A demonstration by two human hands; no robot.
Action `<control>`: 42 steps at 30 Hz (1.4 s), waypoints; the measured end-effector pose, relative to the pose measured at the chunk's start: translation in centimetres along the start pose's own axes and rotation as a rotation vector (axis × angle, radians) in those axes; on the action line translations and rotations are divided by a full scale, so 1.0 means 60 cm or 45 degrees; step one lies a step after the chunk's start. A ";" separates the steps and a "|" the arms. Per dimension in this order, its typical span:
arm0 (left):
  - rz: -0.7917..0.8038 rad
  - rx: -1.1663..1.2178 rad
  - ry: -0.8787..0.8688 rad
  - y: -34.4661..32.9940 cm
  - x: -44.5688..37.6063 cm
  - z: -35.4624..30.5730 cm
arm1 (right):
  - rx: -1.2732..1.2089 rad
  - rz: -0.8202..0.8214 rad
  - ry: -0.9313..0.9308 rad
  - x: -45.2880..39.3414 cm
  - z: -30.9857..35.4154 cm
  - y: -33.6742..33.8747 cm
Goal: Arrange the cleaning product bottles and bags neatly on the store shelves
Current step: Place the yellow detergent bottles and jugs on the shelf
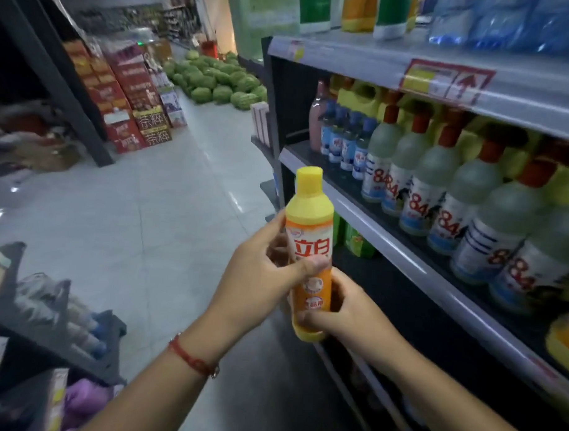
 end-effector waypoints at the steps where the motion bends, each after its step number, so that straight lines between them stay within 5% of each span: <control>1: -0.018 0.023 -0.026 0.012 -0.028 -0.010 | 0.054 -0.022 0.038 -0.025 0.027 0.017; 12: -0.070 0.064 -0.508 0.164 -0.332 -0.184 | 0.186 -0.221 0.437 -0.204 0.335 0.119; 22: -0.084 0.004 -0.914 0.251 -0.601 -0.233 | 0.308 -0.655 0.482 -0.400 0.491 0.180; 37: -0.195 -0.518 -1.300 0.113 -1.002 -0.219 | 0.604 -1.574 -0.005 -0.728 0.496 0.428; 42: -0.309 -0.729 -1.365 0.065 -1.040 -0.221 | 0.652 -1.642 -0.027 -0.753 0.493 0.443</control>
Point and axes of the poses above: each hand's wrist, its own x-axis away from the middle knuckle, its own y-axis out of the back of the hand, z = x × y, the point moved 4 cm from there along -x, towards the middle knuckle, and after that the axes turned 4 degrees about -x, right-handed, at the moved point
